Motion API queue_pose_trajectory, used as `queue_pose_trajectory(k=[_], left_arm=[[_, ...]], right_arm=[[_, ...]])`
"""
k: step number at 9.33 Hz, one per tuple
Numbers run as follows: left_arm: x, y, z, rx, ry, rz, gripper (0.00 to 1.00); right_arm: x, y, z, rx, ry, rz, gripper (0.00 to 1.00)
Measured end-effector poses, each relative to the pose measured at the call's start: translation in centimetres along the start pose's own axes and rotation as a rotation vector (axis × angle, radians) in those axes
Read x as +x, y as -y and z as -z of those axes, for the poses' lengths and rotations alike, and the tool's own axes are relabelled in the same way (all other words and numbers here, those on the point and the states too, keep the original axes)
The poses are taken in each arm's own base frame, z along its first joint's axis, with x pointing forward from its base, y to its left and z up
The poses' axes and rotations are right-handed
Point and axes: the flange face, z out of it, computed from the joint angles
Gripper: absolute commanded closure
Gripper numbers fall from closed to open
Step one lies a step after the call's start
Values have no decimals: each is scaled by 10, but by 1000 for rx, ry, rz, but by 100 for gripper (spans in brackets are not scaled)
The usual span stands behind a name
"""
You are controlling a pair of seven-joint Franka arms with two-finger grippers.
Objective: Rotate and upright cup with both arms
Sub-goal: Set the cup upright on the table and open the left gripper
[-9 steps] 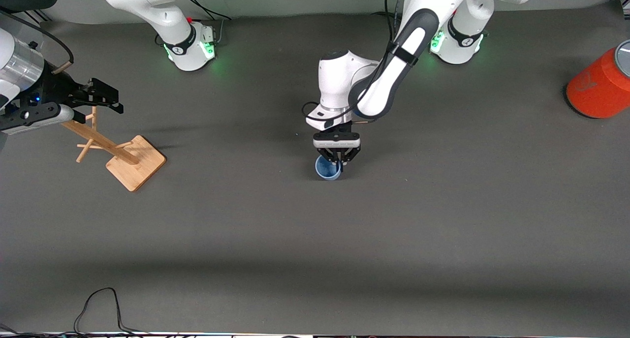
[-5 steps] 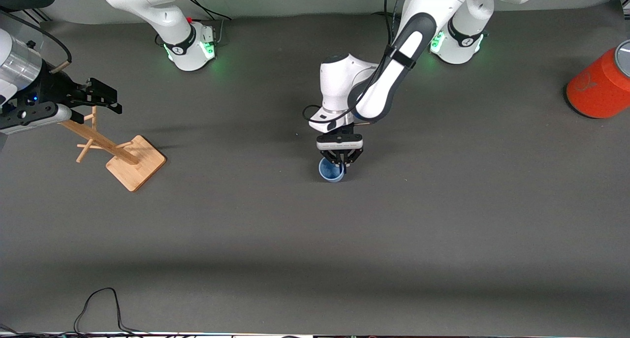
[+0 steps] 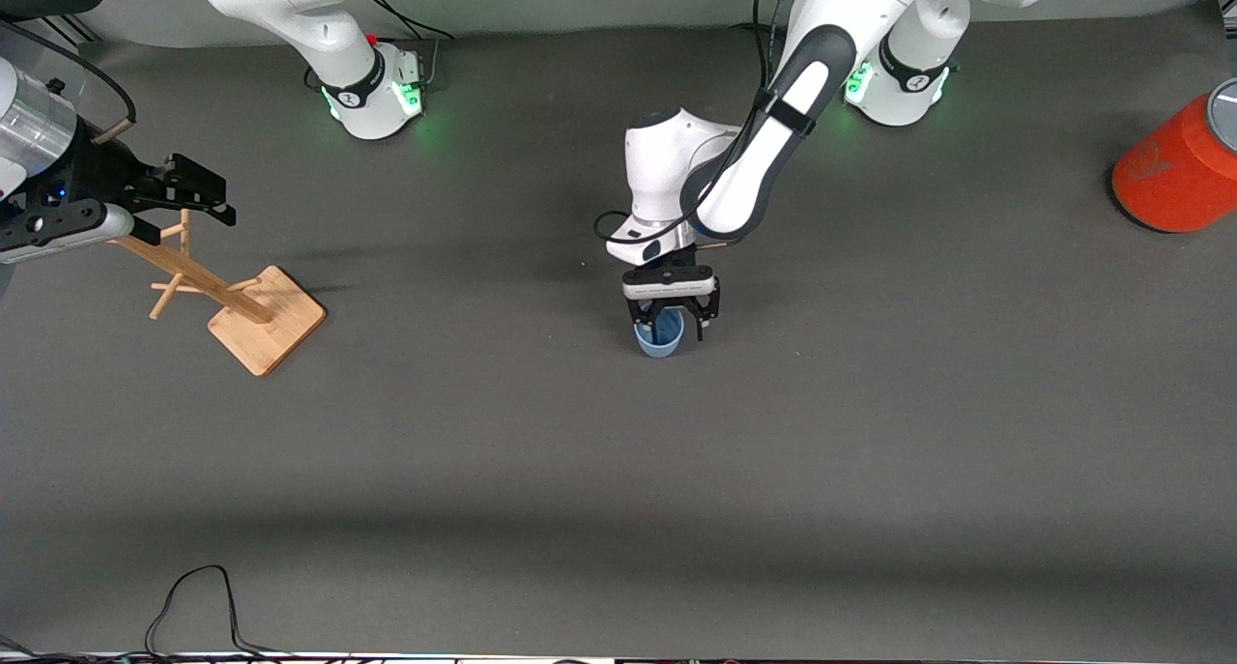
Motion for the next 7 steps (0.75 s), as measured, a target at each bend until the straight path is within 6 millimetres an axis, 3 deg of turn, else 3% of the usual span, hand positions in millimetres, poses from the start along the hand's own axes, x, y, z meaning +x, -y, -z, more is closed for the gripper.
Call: queue_pose_trajectory(k=[4, 7], left_arm=[[54, -10, 24, -11, 64, 85, 0], [127, 1, 45, 6, 170, 105, 0]], right_arm=[[2, -2, -3, 0, 5, -3, 0], [2, -2, -3, 0, 6, -3, 0]])
